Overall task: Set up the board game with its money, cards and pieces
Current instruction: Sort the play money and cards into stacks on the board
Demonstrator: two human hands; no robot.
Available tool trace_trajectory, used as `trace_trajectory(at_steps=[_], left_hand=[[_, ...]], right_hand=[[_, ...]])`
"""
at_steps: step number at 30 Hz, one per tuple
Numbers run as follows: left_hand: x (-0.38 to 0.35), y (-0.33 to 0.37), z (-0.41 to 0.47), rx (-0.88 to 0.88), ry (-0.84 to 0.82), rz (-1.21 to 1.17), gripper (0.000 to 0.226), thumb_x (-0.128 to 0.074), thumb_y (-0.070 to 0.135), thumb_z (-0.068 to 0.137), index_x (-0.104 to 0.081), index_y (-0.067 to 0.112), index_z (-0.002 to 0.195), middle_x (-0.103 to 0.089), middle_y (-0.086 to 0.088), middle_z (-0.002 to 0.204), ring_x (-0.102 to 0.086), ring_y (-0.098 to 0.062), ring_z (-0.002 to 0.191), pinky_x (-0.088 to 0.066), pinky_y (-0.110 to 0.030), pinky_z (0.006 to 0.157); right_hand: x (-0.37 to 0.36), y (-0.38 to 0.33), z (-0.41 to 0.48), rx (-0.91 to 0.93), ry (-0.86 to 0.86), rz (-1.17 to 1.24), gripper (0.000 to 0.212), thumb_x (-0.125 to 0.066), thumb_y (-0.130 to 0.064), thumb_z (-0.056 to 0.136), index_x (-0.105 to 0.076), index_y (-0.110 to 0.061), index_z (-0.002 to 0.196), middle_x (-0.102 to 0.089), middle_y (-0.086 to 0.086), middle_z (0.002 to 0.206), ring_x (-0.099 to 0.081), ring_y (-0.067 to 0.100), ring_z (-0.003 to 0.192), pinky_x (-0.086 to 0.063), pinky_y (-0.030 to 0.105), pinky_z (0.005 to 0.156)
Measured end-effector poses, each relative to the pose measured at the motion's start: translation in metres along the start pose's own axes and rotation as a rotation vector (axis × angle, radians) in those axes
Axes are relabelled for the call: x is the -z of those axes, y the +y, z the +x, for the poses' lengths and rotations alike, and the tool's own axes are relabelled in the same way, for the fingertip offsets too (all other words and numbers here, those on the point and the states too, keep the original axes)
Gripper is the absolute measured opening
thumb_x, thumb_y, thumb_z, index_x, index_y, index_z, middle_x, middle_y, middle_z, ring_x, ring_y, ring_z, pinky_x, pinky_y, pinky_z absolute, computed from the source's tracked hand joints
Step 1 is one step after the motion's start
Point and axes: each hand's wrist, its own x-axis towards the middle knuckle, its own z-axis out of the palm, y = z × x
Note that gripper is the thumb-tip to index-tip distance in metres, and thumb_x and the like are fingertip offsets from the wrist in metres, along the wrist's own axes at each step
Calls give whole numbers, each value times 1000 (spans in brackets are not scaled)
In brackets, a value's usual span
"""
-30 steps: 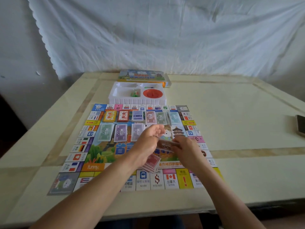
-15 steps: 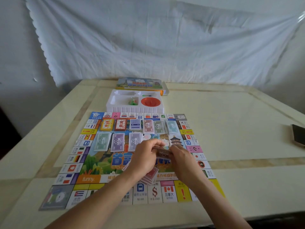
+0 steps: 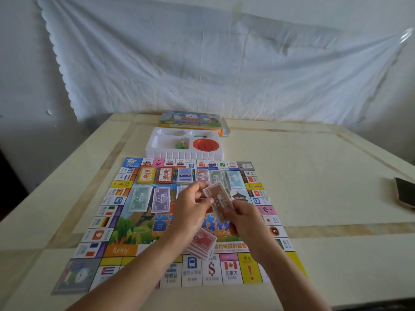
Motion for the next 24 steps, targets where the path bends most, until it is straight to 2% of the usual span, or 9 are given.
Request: trace_trajectory(at_steps=[3,7,10,12,14,16,18,20,24], left_hand=[[7,1,2,-93,14,141,31,-60,5,90,-59,15,120,-72,0,97,-69,-7,81,-53,-14,65],[16,6,4,-121,-29,180,32,-60,4,91,-59,16,120,-70,4,93,-69,-7,75,-55,-18,62],[25,6,6,-145,-56,229,30,-61,5,90,-60,17,117,-72,5,90,-69,-11,79,-57,-28,72],[33,5,9,-151,-54,233,28,-62,7,90,-60,19,115,-72,6,90,-68,-7,80,-54,-21,70],[47,4,14,-150,31,230,26,-60,7,90,-58,21,112,-69,8,92,-66,-3,81,-49,-14,69],[62,0,19,-130,142,186,25,-58,4,90,-58,21,109,-68,7,92,-65,-5,82,-52,-18,73],[74,-6,21,-108,222,140,25,-57,0,89,-59,21,103,-68,4,90,-66,-10,83,-55,-25,75],[82,-13,21,-98,257,132,25,-56,-1,89,-61,21,101,-69,4,88,-67,-10,82,-53,-21,71],[88,-25,19,-91,255,126,26,-57,-1,89,-61,20,102,-70,6,87,-66,-8,84,-52,-22,73]], right_hand=[[-3,-3,3,77,114,-207,11,-59,-22,92,-65,-17,84,-66,-2,75,-56,14,62,-44,27,57],[-5,-10,6,98,188,-137,12,-60,-13,89,-63,-14,78,-63,-1,72,-49,8,55,-39,16,48],[-8,-14,10,32,168,-96,18,-62,-7,87,-64,-13,70,-60,0,64,-45,10,52,-38,20,48],[-9,-17,16,-46,140,4,15,-62,-3,86,-66,-6,72,-59,4,62,-42,11,48,-36,21,44],[-8,-18,25,-145,138,138,11,-63,-1,85,-67,1,75,-57,8,61,-41,12,45,-35,22,41],[-9,-17,35,-242,169,193,9,-65,1,83,-67,4,75,-54,9,60,-40,12,44,-34,23,39],[-13,-16,44,-312,200,160,9,-65,1,82,-67,5,74,-53,9,58,-39,12,43,-33,22,38],[-21,-14,54,-338,222,82,7,-66,1,81,-66,5,75,-54,8,57,-39,12,42,-33,22,38],[-36,-6,74,-343,276,-165,4,-66,-3,80,-62,-2,80,-63,9,69,-55,17,53,-44,24,47]])
